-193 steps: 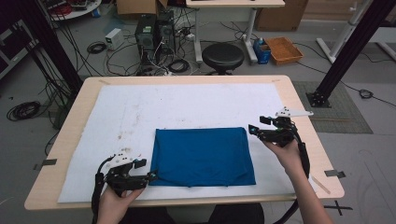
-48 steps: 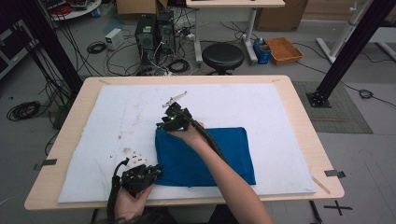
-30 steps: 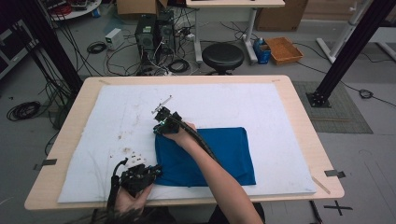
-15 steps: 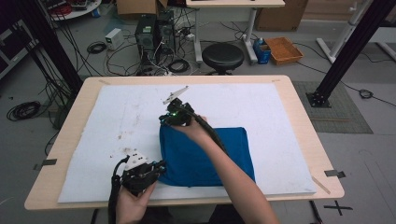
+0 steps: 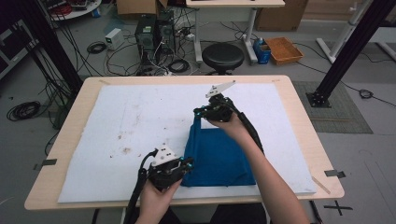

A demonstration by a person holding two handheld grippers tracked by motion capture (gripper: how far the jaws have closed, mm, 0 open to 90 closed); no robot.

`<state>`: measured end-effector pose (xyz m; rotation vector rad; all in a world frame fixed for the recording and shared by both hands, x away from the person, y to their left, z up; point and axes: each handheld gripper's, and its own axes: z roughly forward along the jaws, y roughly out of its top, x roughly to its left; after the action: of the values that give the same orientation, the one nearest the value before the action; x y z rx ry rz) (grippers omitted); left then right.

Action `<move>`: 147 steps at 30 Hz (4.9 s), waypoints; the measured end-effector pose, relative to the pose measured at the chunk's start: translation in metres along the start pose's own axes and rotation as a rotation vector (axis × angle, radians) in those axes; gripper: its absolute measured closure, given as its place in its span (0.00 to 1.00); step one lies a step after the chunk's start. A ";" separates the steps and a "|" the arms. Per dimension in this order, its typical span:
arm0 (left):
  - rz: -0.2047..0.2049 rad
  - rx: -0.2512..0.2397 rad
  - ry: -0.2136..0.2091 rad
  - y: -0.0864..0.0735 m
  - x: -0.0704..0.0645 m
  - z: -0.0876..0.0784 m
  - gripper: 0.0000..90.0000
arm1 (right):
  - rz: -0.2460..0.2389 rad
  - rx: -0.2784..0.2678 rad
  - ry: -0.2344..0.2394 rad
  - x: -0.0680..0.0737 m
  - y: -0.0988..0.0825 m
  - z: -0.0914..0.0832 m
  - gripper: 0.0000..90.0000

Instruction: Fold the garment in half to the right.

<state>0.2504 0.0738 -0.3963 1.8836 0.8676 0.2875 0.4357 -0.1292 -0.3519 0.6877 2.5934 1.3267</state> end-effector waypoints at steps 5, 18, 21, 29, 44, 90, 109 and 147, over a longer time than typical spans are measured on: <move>0.019 -0.003 -0.043 0.011 -0.017 0.024 0.94 | 0.010 -0.003 -0.034 -0.014 -0.017 -0.021 0.96; 0.069 0.059 -0.079 0.019 -0.051 0.085 0.94 | 0.080 0.090 -0.100 -0.047 -0.059 -0.049 0.96; 0.099 0.063 -0.070 0.020 -0.059 0.096 0.94 | 0.082 0.107 -0.116 -0.053 -0.066 -0.054 0.96; 0.098 0.076 -0.084 0.023 -0.071 0.116 0.94 | 0.130 0.137 -0.106 -0.068 -0.086 -0.059 0.96; 0.084 0.097 -0.134 0.024 -0.077 0.140 0.85 | 0.156 0.155 -0.143 -0.079 -0.100 -0.060 0.97; 0.038 -0.063 0.089 0.004 0.049 -0.045 0.67 | 0.431 -0.032 -0.286 0.034 -0.171 -0.137 0.63; -0.022 -0.088 0.112 -0.010 0.064 -0.060 0.67 | 0.480 0.000 -0.236 0.083 -0.214 -0.132 1.00; 0.087 -0.213 0.163 0.024 0.127 -0.065 0.36 | 0.250 -0.235 -0.373 0.003 -0.137 -0.160 0.39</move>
<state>0.3163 0.1994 -0.3672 1.7187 0.8297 0.5712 0.3353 -0.3132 -0.3653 1.1205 2.0734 1.3816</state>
